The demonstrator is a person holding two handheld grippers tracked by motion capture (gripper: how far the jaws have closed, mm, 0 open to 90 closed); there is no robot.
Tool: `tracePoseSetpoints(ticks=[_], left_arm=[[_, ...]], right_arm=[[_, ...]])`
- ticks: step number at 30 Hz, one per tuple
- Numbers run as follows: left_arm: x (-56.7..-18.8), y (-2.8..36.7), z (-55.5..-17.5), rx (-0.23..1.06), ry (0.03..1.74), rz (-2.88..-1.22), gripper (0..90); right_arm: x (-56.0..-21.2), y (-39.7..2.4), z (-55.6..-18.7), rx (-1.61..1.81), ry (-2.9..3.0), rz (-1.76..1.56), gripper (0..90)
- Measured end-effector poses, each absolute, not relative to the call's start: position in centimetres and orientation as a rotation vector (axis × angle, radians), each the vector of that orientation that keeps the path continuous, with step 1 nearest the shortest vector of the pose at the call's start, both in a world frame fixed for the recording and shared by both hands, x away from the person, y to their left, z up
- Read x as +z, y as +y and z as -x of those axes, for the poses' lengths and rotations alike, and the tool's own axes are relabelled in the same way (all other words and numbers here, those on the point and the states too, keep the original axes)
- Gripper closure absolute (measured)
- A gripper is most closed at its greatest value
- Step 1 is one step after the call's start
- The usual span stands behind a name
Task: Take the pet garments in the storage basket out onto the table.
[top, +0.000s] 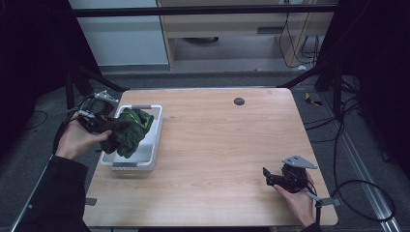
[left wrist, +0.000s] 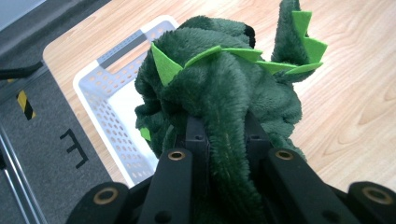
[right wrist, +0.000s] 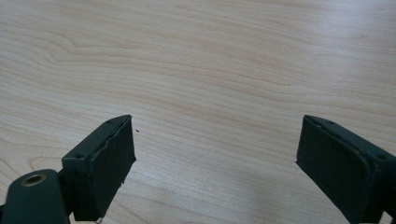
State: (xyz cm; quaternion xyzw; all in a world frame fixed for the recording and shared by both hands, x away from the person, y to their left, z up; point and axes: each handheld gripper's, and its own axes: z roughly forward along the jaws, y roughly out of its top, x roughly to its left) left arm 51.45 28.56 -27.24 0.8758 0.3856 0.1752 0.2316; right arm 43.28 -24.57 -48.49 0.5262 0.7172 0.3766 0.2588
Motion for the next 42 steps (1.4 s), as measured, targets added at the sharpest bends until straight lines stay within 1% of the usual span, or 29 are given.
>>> tracePoseSetpoints(ticks=[19, 33, 42], left_arm=[[-25.4, 25.2, -50.5, 0.447, 0.9, -2.489, 77.5], [-24.7, 21.4, -50.4, 0.421, 0.773, -2.524, 77.4], [-25.1, 18.8, -50.6, 0.392, 0.693, -2.559, 77.4]], right_arm=[[-48.5, -24.6, -43.3, 1.016, 1.94, -1.424, 11.2], [-48.4, -24.7, -43.3, 1.02, 1.934, -1.423, 11.2], [-48.4, -24.7, -43.3, 1.022, 1.934, -1.424, 11.2]])
